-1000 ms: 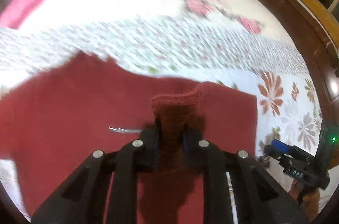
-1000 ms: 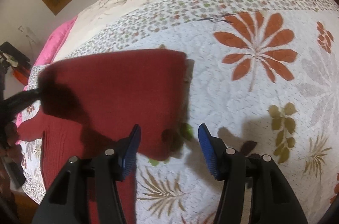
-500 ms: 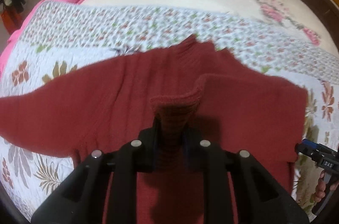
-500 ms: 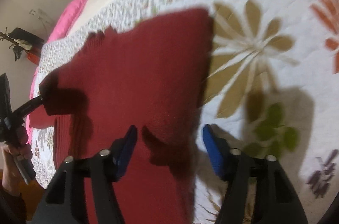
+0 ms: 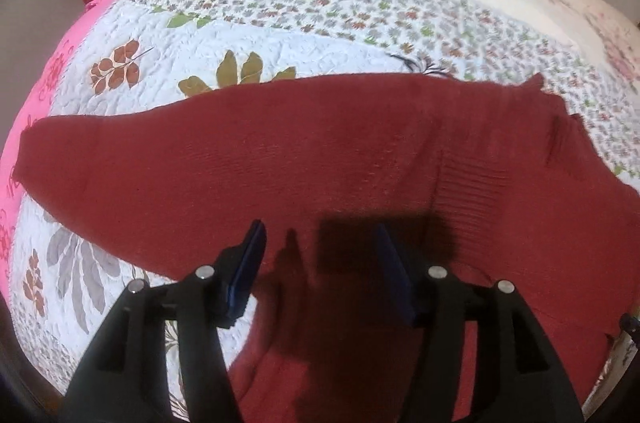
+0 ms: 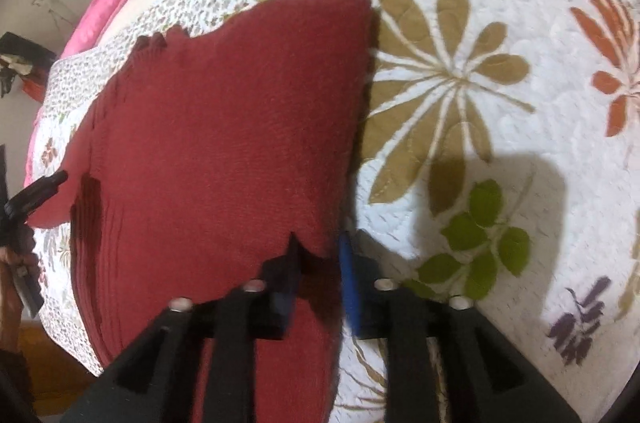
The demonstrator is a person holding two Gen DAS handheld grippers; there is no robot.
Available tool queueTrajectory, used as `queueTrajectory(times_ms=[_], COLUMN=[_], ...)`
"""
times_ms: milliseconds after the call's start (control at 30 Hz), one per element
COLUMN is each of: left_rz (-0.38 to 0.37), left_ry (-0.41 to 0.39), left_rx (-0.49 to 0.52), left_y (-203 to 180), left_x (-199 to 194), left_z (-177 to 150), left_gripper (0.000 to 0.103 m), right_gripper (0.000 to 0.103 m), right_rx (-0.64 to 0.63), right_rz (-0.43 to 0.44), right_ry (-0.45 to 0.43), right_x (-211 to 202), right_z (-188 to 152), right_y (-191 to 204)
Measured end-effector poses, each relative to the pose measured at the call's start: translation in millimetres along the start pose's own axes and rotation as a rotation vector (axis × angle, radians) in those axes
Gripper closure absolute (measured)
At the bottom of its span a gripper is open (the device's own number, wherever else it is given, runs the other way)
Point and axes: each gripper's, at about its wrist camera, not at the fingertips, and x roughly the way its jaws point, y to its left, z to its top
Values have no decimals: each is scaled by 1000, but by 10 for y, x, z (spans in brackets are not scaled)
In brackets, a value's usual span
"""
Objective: Fold small clothes
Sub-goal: 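Open the right tool to release the sleeve onto the sweater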
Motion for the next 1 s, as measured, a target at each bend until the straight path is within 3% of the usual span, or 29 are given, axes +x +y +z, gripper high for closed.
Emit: queueTrajectory(times_ms=[67, 167, 333, 433, 567, 667, 733, 867, 933, 1000], left_rz=[-43, -97, -107, -81, -119, -130, -136, -121, -86, -28], left_ry=[-12, -19, 25, 90, 97, 110, 86, 61, 66, 77], left_rx=[19, 60, 148, 154, 114, 117, 118, 82, 48, -10], left_y=[-142, -427, -846, -863, -761, -701, -595, -132, 162, 638], left_x=[-44, -27, 238, 531, 631, 531, 380, 157, 119, 96], left_z=[1, 19, -21, -62, -97, -75, -75, -105, -125, -160], left_gripper=[42, 41, 41, 38, 29, 31, 30, 21, 18, 17], right_gripper=[67, 67, 69, 75, 73, 60, 41, 33, 24, 22], right_rx=[-30, -75, -120, -91, -96, -95, -78, -91, -112, -144], right_rz=[-28, 37, -21, -70, -85, -82, -66, -88, -102, -117], right_ry=[-64, -90, -44, -10, -6, -3, -42, -78, -92, -99], right_x=[-138, -211, 64, 319, 354, 285, 132, -24, -28, 36], right_z=[35, 108, 172, 190, 205, 221, 222, 237, 263, 314], right_y=[102, 300, 477, 393, 429, 540, 636, 886, 1084, 1323])
